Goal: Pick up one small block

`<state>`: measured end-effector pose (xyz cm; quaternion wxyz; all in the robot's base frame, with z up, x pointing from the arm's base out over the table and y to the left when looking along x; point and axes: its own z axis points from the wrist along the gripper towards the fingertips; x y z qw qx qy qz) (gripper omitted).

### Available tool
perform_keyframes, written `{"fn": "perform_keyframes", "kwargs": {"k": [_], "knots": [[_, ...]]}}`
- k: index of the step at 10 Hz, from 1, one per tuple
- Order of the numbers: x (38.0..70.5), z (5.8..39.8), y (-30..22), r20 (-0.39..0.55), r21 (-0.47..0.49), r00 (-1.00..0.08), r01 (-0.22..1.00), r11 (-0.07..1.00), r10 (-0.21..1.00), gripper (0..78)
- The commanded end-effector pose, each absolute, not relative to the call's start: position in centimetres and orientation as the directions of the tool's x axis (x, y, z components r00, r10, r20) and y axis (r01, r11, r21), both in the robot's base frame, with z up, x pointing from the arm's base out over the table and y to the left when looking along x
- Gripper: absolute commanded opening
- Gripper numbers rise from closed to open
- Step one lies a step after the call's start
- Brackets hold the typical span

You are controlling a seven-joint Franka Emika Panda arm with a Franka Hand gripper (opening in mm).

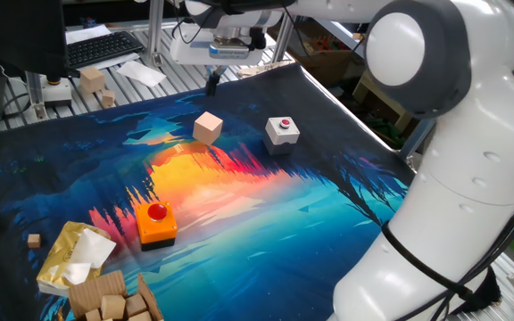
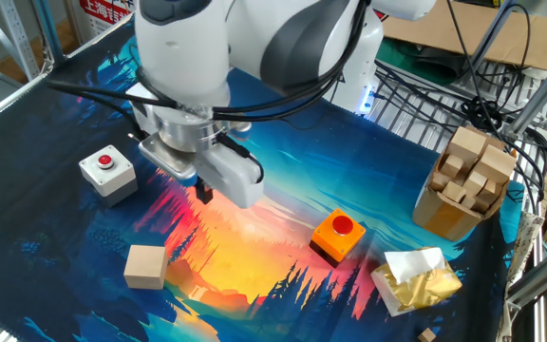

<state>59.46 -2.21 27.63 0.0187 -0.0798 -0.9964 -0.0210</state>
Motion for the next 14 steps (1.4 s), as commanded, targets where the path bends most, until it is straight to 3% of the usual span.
{"fn": "perform_keyframes", "kwargs": {"k": [1,6,7,11,14], "knots": [[59.58,27.79,-2.32,0.037,0.037,-0.986,0.165,0.986,0.164,0.0],[59.57,27.79,-2.32,0.058,0.028,-0.984,0.170,0.985,0.169,0.0],[59.57,27.79,-2.32,0.112,0.019,-0.978,0.182,0.983,0.179,0.0],[59.57,27.79,-2.32,0.115,-0.031,-0.944,0.307,0.951,0.309,0.0],[59.57,27.79,-2.32,0.108,-0.057,-0.934,0.337,0.940,0.341,0.0]]}}
